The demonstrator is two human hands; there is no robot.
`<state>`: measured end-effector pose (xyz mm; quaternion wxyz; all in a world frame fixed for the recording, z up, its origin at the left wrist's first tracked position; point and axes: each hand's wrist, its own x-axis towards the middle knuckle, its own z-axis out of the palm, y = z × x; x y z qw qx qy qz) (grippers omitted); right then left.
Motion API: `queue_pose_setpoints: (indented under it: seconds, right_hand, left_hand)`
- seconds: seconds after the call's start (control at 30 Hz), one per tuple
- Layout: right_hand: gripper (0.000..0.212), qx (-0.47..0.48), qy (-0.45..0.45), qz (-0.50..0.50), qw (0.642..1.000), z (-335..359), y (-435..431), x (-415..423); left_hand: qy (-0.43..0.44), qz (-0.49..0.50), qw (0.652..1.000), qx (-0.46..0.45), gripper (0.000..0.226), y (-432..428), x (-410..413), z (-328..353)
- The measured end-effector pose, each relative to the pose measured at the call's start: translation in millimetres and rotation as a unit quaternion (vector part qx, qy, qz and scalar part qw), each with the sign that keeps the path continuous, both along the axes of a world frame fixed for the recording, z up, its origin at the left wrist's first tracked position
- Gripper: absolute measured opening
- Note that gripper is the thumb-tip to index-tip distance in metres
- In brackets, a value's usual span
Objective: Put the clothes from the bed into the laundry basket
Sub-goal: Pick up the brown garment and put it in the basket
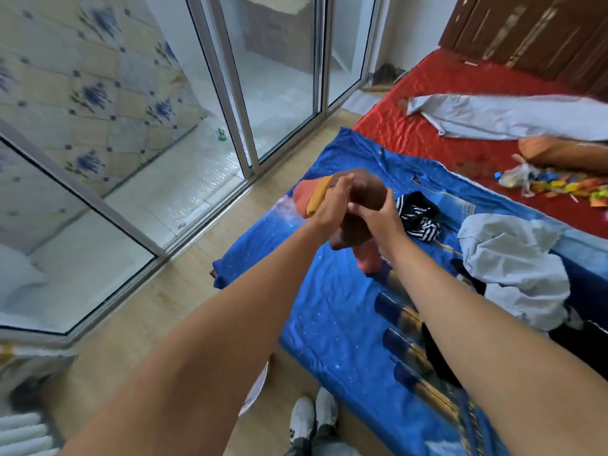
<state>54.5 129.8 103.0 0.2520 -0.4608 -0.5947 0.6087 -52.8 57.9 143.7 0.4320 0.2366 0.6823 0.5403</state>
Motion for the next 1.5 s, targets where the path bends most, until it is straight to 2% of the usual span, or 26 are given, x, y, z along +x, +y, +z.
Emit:
queue_pose_setpoints:
  seconds: [0.2,0.3,0.37,0.47,0.6,0.7,0.87,1.0,1.17,1.5]
  right_hand:
    - [0.057,0.014,0.007,0.074,0.997,23,-33,-20]
    - [0.051,0.019,0.015,0.111,0.994,21,-60,-39]
    - [0.047,0.018,0.025,0.139,0.990,15,-81,-55]
    - [0.050,0.015,0.035,0.178,0.983,5,-121,-82]
    - [0.051,-0.007,0.035,0.239,0.970,-10,-176,-111]
    - [0.061,0.000,0.018,0.293,0.956,-20,-215,-131]
    - [0.072,-0.022,-0.002,0.363,0.932,-34,-265,-153]
    - [0.066,-0.012,-0.009,0.396,0.918,-50,-294,-163]
    - [0.065,-0.011,-0.031,0.439,0.898,-63,-321,-175]
    - [0.062,-0.043,-0.055,0.480,0.875,-76,-384,-198]
  left_hand:
    - [0.002,0.016,1.000,-0.003,0.039,-49,-17,27]
    - [0.033,0.030,0.998,-0.034,0.058,-80,-33,28]
    - [0.055,0.046,0.996,-0.060,0.063,-106,-45,23]
    - [0.043,0.090,0.991,-0.085,0.067,-155,-64,15]
    - [0.009,0.140,0.979,-0.150,0.087,-219,-86,6]
    - [-0.012,0.174,0.972,-0.159,0.091,-266,-97,-2]
    - [-0.050,0.225,0.960,-0.156,0.091,-328,-104,-9]
    - [-0.064,0.237,0.955,-0.163,0.089,-360,-106,-14]
    - [-0.095,0.252,0.956,-0.116,0.071,-389,-107,-27]
    - [-0.114,0.289,0.941,-0.136,0.070,-446,-124,-40]
